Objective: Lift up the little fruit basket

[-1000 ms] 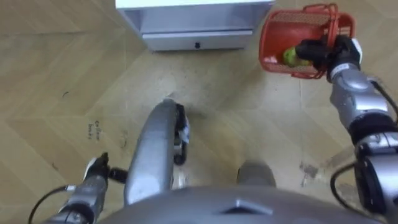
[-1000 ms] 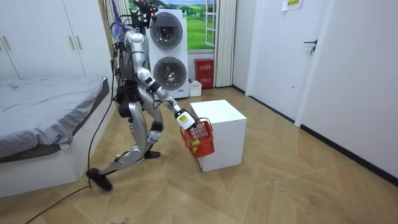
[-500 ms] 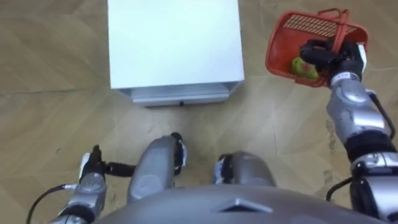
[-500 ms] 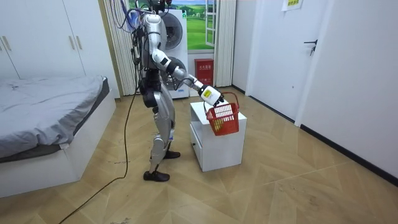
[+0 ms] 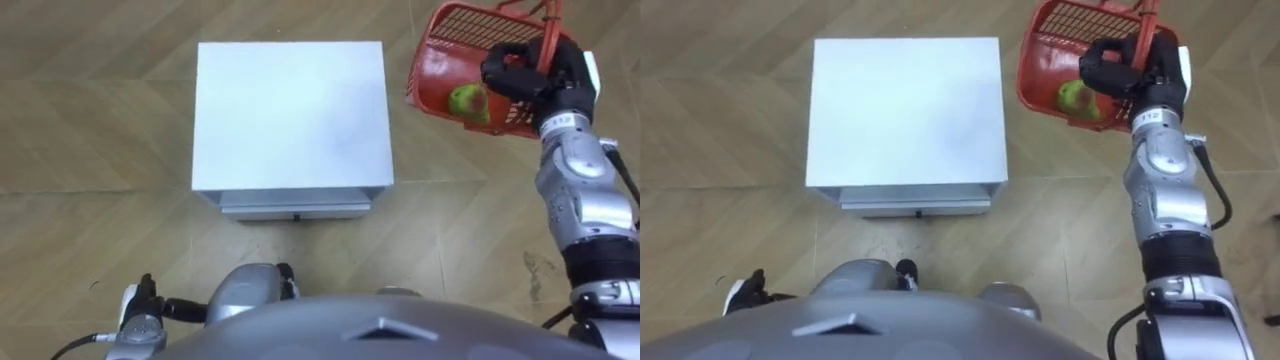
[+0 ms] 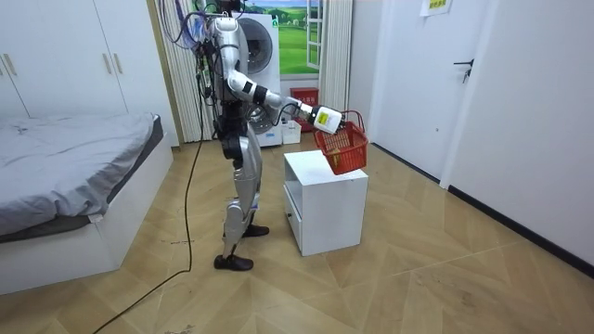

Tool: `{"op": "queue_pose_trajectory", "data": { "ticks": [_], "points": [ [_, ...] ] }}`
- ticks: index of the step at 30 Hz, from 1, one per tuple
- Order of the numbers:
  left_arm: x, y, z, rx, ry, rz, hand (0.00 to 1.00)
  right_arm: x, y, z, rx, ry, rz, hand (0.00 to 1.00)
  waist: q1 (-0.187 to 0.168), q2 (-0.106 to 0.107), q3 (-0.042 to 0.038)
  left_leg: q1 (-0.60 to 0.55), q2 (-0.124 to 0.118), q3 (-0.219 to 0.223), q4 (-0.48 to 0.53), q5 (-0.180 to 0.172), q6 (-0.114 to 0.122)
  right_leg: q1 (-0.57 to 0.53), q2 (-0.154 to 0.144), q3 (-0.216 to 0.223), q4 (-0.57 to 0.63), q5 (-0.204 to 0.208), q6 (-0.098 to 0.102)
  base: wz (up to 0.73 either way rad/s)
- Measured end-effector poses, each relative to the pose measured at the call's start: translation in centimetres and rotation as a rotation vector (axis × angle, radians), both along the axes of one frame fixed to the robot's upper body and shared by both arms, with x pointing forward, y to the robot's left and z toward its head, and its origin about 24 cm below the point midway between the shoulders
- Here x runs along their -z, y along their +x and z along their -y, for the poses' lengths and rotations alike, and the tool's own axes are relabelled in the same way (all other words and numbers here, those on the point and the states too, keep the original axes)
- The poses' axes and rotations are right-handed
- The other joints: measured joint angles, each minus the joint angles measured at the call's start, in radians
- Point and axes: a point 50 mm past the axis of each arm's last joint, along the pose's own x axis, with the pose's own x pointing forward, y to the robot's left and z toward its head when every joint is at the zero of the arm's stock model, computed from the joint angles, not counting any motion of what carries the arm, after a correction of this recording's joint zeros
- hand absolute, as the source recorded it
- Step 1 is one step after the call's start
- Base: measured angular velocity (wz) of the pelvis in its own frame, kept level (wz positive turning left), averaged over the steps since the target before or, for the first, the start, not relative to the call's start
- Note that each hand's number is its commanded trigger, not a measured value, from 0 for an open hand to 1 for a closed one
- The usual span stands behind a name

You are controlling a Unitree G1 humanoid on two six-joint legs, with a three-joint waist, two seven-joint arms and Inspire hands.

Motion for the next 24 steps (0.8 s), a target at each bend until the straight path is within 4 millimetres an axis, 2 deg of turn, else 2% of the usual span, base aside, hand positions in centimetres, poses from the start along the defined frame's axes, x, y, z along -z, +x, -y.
{"op": "queue_pose_trajectory", "data": {
  "ticks": [6,10,13,14,16,17,18,19,21,23,24],
  "points": [
    [0.2,-1.5,0.1,-0.007,-0.006,-0.088,0.0,-0.8,0.4,-0.9,-0.06,-0.014,0.024,1.0,0.006,-0.002,-0.0027,0.002,-0.001,-0.02,0.001,0.002,-0.003,0.012,0.005,-0.021,-0.016,0.004,-0.004,0.1],
    [0.3,-1.7,0.2,-0.007,-0.025,-0.098,0.0,-0.7,0.5,-1.3,-0.084,-0.032,0.019,1.0,0.031,0.0,-0.0027,0.005,-0.001,-0.014,-0.004,0.001,-0.003,0.014,0.002,-0.018,-0.005,0.004,-0.003,-0.03],
    [0.4,-1.8,0.4,-0.005,-0.045,-0.105,0.0,-0.3,0.5,-2.3,-0.146,-0.033,0.001,1.0,0.047,0.0,-0.0004,0.016,-0.002,-0.005,-0.002,-0.004,0.001,0.015,-0.007,-0.025,0.011,0.003,-0.001,-0.09],
    [0.4,-1.6,0.5,-0.003,-0.052,-0.102,0.0,-0.2,0.5,-2.7,-0.166,-0.016,-0.002,1.0,0.046,0.003,0.004,0.014,-0.003,-0.006,0.003,-0.011,0.004,0.015,-0.009,-0.028,0.022,0.002,0.0,0.0],
    [0.4,-1.4,0.5,0.001,-0.065,-0.099,0.0,0.1,0.4,-3.3,-0.192,-0.003,-0.011,1.0,0.046,0.007,0.0073,0.0,-0.012,-0.007,0.024,-0.028,0.011,0.008,-0.014,-0.032,0.042,-0.002,0.006,0.05],
    [0.4,-1.2,0.6,0.003,-0.074,-0.097,0.0,0.3,0.4,-3.7,-0.215,-0.003,-0.023,1.0,0.044,0.008,0.0075,-0.007,-0.018,-0.008,0.035,-0.04,0.025,-0.004,-0.025,-0.039,0.068,-0.008,0.017,0.05],
    [0.4,-0.8,0.7,0.007,-0.079,-0.087,0.0,0.3,0.4,-3.7,-0.224,-0.006,-0.031,1.0,0.043,0.009,0.0062,-0.012,-0.019,-0.007,0.04,-0.044,0.028,-0.016,-0.032,-0.039,0.09,-0.011,0.021,0.04],
    [0.5,-0.6,0.8,0.01,-0.091,-0.084,0.0,0.5,0.4,-3.8,-0.238,-0.026,-0.045,1.0,0.047,0.013,0.0028,-0.02,-0.02,-0.003,0.05,-0.049,0.036,-0.045,-0.044,-0.038,0.141,-0.011,0.021,0.0],
    [0.5,-0.4,0.8,0.014,-0.101,-0.079,0.0,0.7,0.3,-4.2,-0.264,-0.026,-0.066,1.0,0.05,0.015,0.0027,-0.021,-0.031,0.0,0.052,-0.053,0.053,-0.092,-0.071,-0.03,0.246,-0.011,0.022,0.05],
    [0.4,-0.2,0.6,0.02,-0.106,-0.071,0.0,1.3,0.0,-5.3,-0.302,-0.009,-0.086,1.0,0.047,0.012,0.0057,-0.005,-0.058,-0.007,0.073,-0.07,0.071,-0.17,-0.126,-0.006,0.455,0.014,0.024,0.18],
    [0.4,-0.2,0.6,0.021,-0.106,-0.067,0.0,1.5,-0.1,-5.6,-0.316,-0.01,-0.095,1.0,0.048,0.013,0.0053,0.001,-0.063,-0.01,0.08,-0.075,0.075,-0.183,-0.132,0.006,0.494,0.03,0.022,0.15]
  ]
}}
